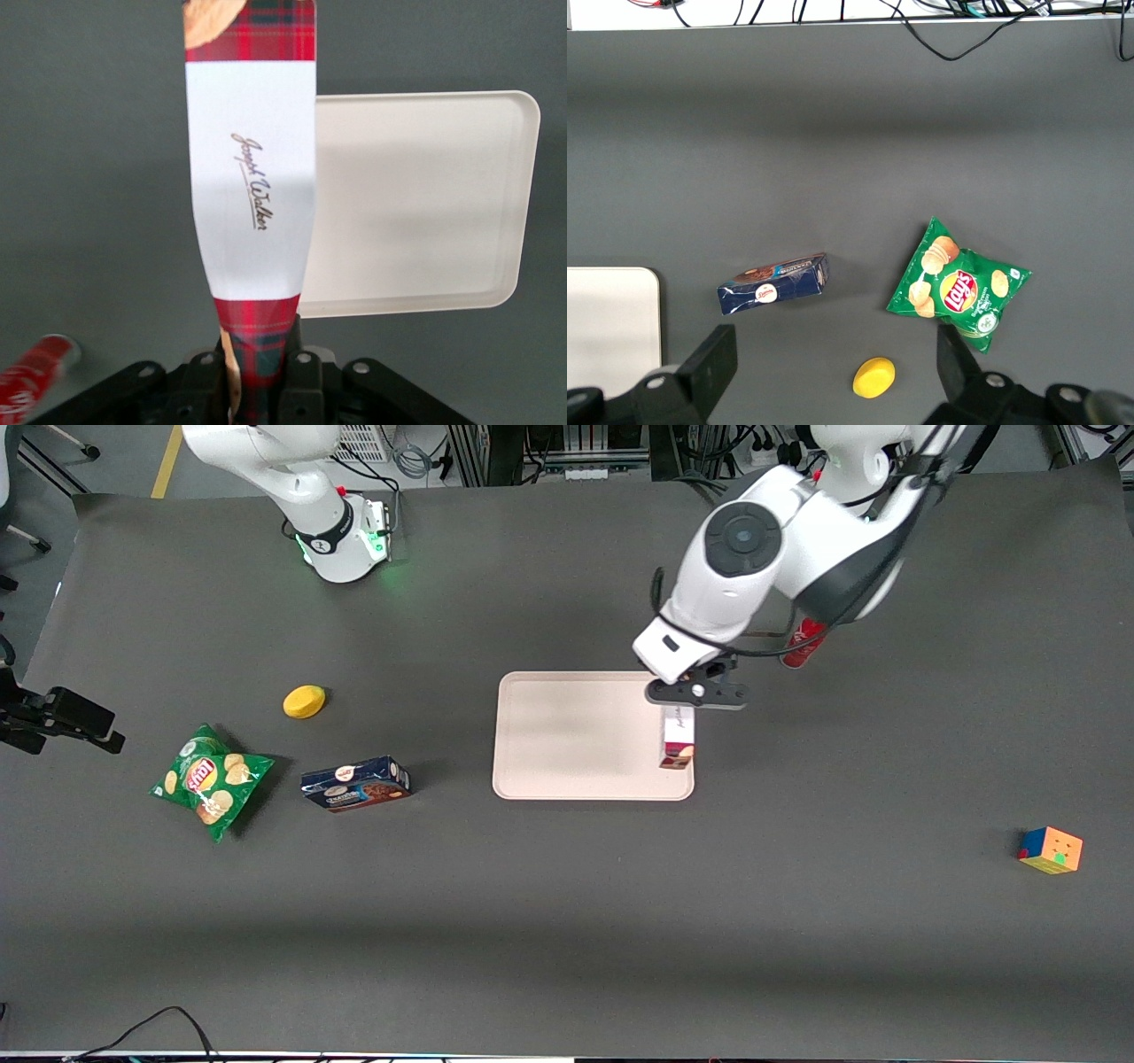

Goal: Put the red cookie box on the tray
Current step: 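Carry the held box over the white tray with the left gripper, then lower the box onto the tray and open the left gripper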

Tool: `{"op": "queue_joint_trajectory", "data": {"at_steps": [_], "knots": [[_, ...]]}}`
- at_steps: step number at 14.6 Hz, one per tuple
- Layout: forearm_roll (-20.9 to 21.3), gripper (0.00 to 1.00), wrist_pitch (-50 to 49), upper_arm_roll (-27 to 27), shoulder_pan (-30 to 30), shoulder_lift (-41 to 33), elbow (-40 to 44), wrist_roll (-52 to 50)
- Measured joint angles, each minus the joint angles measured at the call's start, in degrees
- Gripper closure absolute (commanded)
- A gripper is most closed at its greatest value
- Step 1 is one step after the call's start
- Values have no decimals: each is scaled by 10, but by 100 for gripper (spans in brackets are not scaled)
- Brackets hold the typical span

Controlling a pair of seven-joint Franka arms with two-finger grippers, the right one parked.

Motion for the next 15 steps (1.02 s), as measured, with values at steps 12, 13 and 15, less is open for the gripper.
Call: {"op": "queue_joint_trajectory", "data": {"at_steps": [12, 13, 15], "knots": [[54, 79, 238, 0, 2, 30, -185, -54], [68, 79, 247, 3, 2, 40, -186, -65], [141, 79, 260, 8, 3, 66, -189, -118]]}}
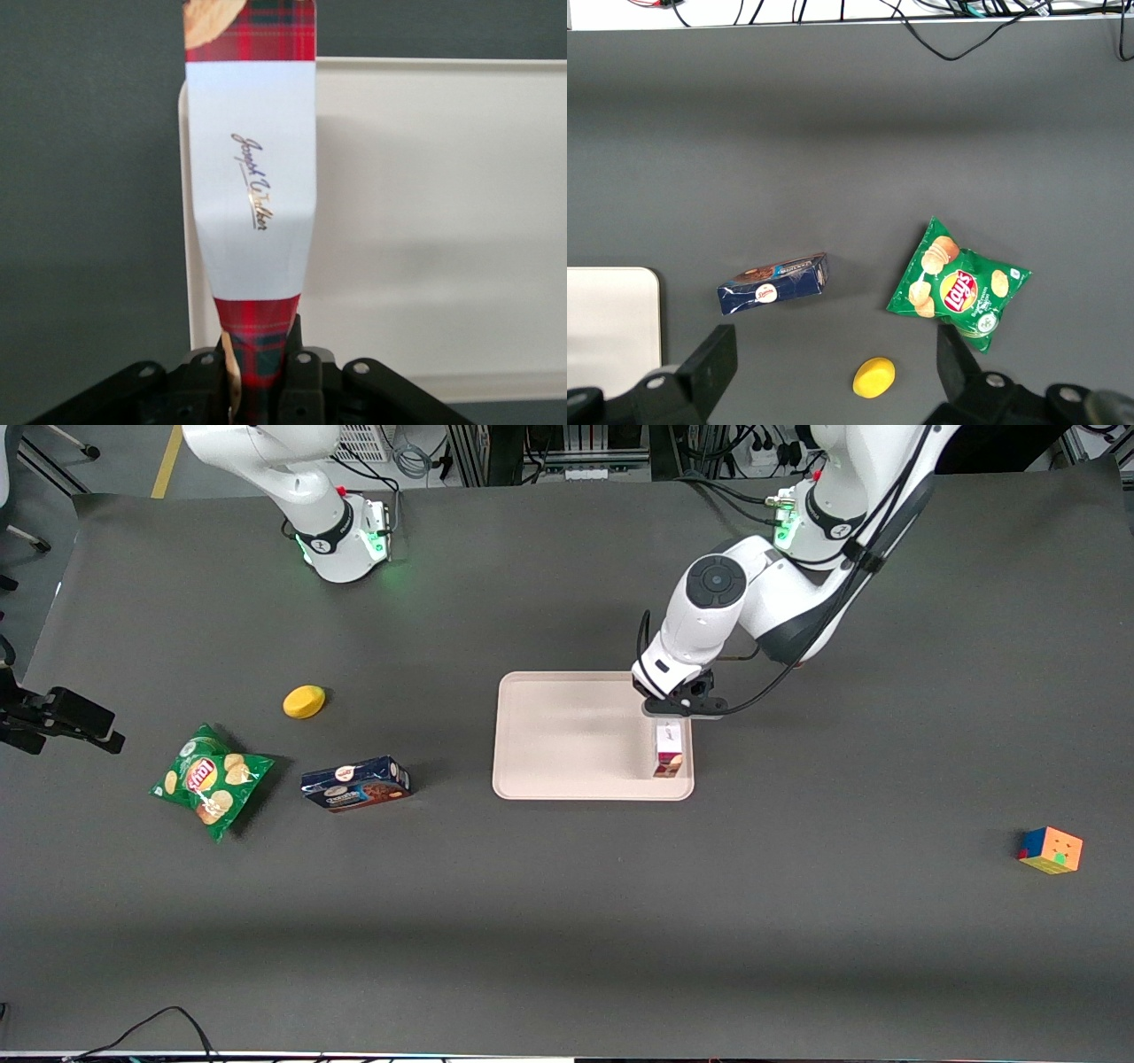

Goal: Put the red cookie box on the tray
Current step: 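Lower the box onto the tray and open the left gripper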

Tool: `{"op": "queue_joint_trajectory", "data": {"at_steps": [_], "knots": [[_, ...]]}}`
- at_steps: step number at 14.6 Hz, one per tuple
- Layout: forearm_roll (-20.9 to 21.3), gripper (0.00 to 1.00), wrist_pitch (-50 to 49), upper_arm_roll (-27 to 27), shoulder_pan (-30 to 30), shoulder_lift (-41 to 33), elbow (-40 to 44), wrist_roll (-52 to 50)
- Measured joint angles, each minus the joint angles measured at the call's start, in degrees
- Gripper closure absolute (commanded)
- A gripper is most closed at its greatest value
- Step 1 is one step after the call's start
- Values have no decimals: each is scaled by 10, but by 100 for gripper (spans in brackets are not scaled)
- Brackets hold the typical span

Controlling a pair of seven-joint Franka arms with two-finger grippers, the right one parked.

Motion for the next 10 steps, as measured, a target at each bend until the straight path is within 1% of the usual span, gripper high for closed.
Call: {"op": "queue_joint_trajectory", "data": {"at_steps": [2, 3, 4, 7, 8, 9, 10], "knots": [[81, 79, 9, 4, 0, 36, -2, -59], [108, 78, 12, 7, 0, 53, -1, -78], [123, 78, 14, 9, 1, 66, -1, -88], [132, 78, 19, 12, 1, 83, -1, -98], [132, 75, 19, 12, 0, 83, -1, -100], [135, 64, 19, 12, 0, 84, -1, -100], [139, 57, 19, 12, 0, 84, -1, -102]]}}
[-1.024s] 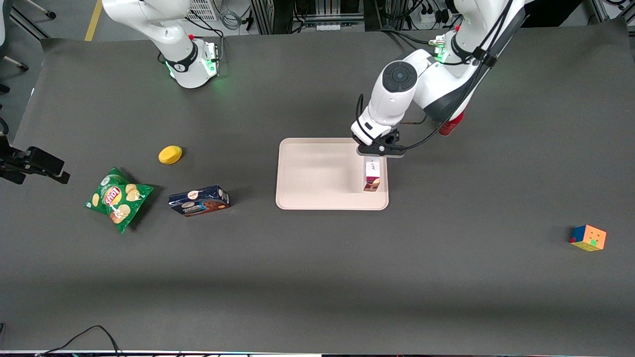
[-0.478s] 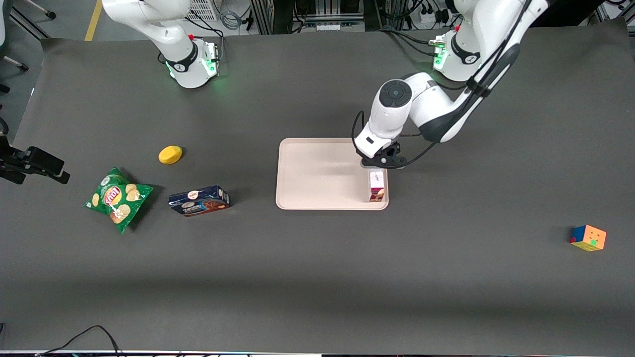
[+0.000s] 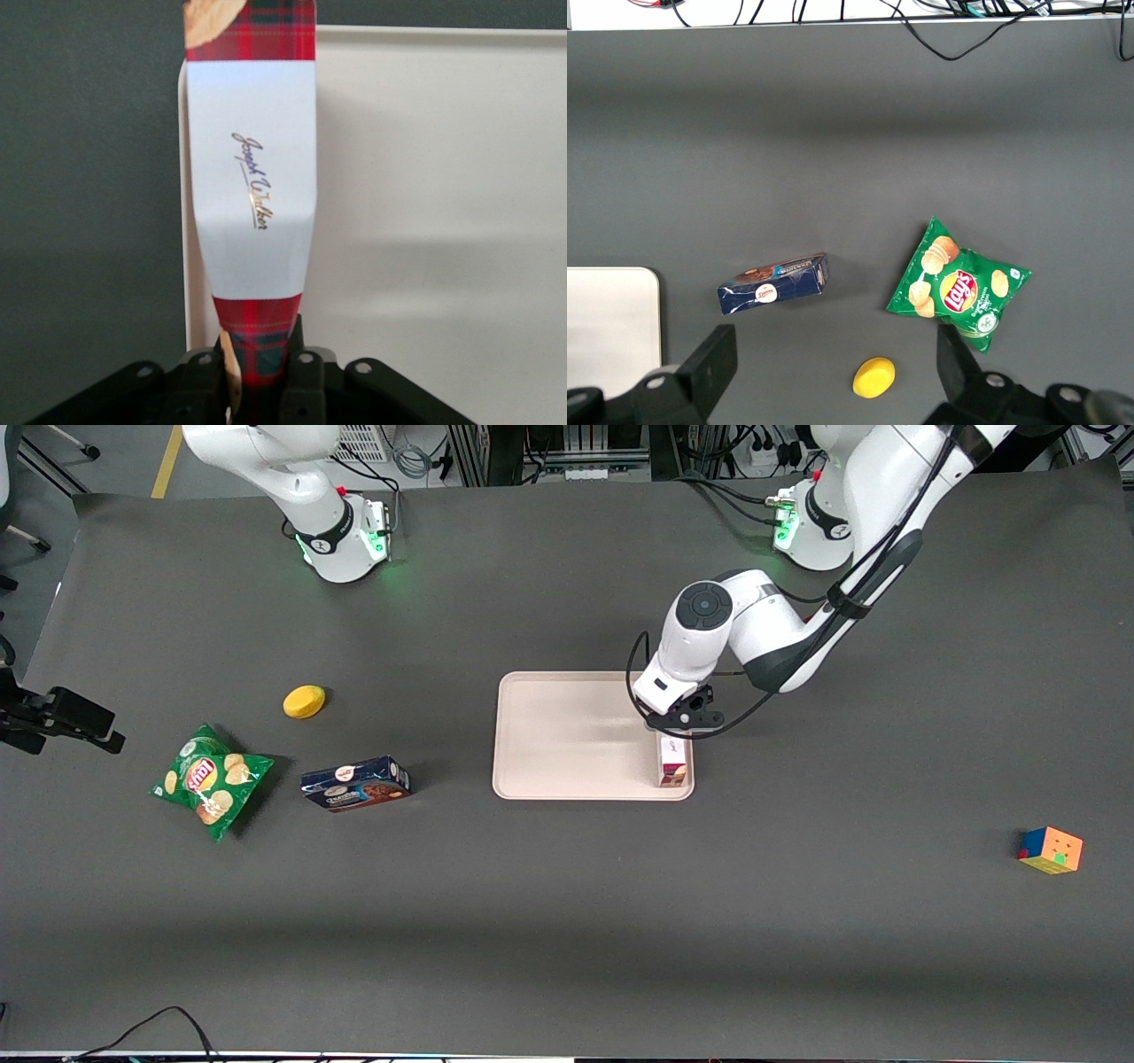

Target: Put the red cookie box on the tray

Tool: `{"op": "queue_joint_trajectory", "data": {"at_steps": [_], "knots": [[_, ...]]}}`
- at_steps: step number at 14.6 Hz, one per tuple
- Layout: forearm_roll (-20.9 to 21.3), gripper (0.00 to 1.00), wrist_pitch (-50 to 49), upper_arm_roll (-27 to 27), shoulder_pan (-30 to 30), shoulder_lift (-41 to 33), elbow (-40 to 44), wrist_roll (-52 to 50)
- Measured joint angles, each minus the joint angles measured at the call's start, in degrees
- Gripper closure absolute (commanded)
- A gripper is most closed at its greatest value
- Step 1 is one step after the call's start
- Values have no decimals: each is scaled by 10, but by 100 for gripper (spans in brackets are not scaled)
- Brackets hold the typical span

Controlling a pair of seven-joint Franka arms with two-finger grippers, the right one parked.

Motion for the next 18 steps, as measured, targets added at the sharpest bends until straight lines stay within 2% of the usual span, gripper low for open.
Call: {"op": "queue_joint_trajectory", "data": {"at_steps": [2, 3, 4, 5, 13, 15, 18], "knots": [[8, 26, 0, 0, 0, 3, 0, -7], [9, 20, 0, 0, 0, 4, 0, -8], [10, 4, 0, 0, 0, 6, 1, -10], [10, 0, 1, 0, 0, 8, 2, -11], [12, 0, -5, 0, 0, 14, 22, -15], [13, 0, -49, -3, 0, 14, 51, -15], [12, 0, -146, -35, 0, 13, 128, 8]]}}
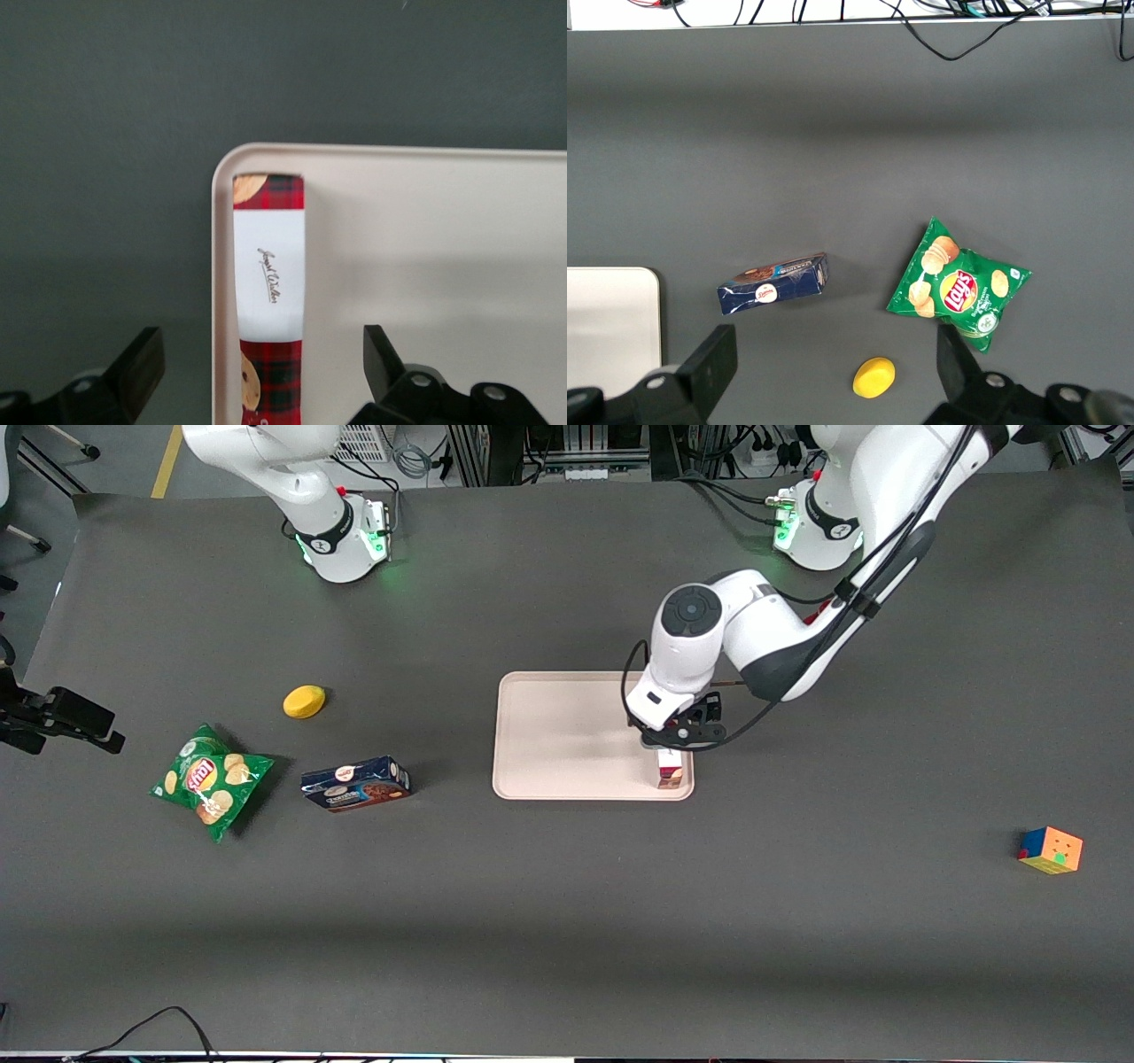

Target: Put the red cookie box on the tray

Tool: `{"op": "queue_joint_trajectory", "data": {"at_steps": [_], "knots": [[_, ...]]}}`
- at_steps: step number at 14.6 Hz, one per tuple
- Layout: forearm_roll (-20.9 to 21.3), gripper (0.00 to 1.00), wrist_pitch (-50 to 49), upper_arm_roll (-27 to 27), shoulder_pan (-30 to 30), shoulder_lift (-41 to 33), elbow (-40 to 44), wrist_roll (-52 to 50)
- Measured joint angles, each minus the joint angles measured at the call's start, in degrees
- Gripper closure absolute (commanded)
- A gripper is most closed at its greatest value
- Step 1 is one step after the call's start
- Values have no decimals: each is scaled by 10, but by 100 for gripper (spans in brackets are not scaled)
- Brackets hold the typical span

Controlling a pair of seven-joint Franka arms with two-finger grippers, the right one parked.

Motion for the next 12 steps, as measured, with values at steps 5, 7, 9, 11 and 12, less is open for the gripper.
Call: {"op": "queue_joint_trajectory", "data": {"at_steps": [5, 7, 9, 11, 12], "knots": [[-18, 0, -176, -49, 2, -14, 123, 117], [-63, 0, -237, -52, 9, -36, 166, 201], [-110, 0, -298, -51, 30, -72, 209, 298], [-161, 0, -354, -43, 60, -114, 241, 378], [-184, 0, -376, -26, 68, -137, 253, 411]]}}
